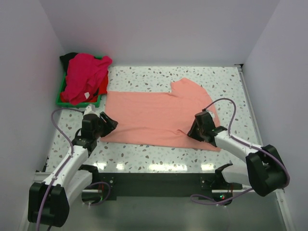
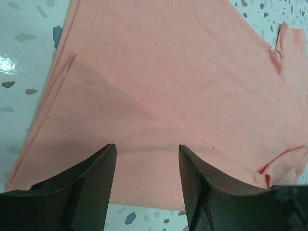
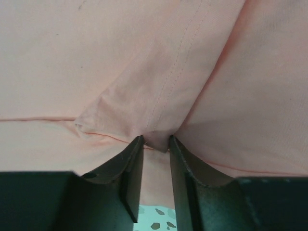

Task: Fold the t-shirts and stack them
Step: Fold the tshirt

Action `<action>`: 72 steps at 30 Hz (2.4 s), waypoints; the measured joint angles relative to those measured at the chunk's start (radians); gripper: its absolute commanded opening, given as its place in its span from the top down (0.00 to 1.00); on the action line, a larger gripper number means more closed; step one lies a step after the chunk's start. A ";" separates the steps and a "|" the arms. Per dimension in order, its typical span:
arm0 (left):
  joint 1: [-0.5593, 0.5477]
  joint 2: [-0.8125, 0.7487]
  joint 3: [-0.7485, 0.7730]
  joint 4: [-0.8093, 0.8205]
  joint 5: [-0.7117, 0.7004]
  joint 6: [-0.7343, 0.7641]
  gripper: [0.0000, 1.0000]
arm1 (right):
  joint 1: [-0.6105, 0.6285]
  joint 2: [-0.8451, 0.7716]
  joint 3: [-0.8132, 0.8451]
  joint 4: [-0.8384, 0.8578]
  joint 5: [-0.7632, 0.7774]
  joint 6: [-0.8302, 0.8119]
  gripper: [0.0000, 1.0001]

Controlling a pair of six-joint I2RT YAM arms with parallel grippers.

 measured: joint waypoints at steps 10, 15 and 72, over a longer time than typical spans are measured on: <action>0.000 0.012 0.000 0.006 0.000 0.000 0.41 | 0.000 0.049 0.049 0.009 0.000 0.001 0.94; 0.000 0.027 0.000 0.016 0.000 0.007 0.41 | 0.000 0.120 0.127 0.017 0.000 -0.010 0.98; -0.001 1.308 1.251 -0.255 -0.486 0.104 0.47 | -0.306 0.702 1.022 -0.115 -0.156 -0.337 0.50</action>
